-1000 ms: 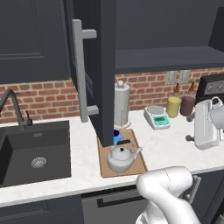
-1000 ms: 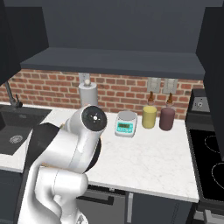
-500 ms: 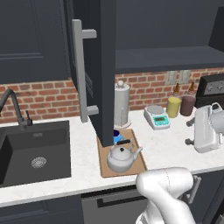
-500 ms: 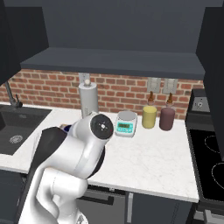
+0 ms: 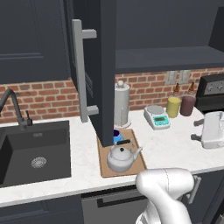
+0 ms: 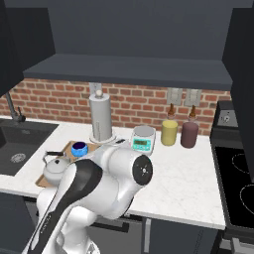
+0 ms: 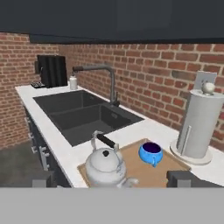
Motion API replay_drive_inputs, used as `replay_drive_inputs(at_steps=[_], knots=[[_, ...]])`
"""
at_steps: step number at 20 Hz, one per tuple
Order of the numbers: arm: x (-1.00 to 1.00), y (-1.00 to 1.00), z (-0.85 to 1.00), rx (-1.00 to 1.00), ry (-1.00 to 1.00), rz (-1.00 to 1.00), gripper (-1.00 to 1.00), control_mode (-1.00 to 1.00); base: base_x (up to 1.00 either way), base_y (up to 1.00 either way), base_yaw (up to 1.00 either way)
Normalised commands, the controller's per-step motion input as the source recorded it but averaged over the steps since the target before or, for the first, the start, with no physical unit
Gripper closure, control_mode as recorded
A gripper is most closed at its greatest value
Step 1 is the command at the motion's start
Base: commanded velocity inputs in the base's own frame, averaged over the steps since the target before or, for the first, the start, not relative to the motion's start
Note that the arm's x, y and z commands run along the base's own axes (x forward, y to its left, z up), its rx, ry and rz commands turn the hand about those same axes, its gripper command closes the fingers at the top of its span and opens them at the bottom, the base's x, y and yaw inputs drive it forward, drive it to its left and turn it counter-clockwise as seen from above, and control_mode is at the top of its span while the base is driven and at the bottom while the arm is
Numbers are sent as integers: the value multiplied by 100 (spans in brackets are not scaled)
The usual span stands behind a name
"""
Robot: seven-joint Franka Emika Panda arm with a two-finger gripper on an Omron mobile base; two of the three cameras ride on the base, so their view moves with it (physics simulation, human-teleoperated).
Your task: Pick the kettle from the counter and place it on the tray. Then pick the mug from the cabinet and place it on the tray. Then close the cabinet doors.
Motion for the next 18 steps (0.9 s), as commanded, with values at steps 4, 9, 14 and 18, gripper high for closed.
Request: replay_drive_inputs(at_steps=[4,9,14,18], knots=[[1,-30,1,37,0,-8,-100,-100,0,0,0],[6,-41,35,32,-6,-3,-100,-100,0,0,0],[3,-34,41,9,-8,-8,-100,-100,0,0,0],[3,-34,43,13,-1,-6,-100,-100,0,0,0]])
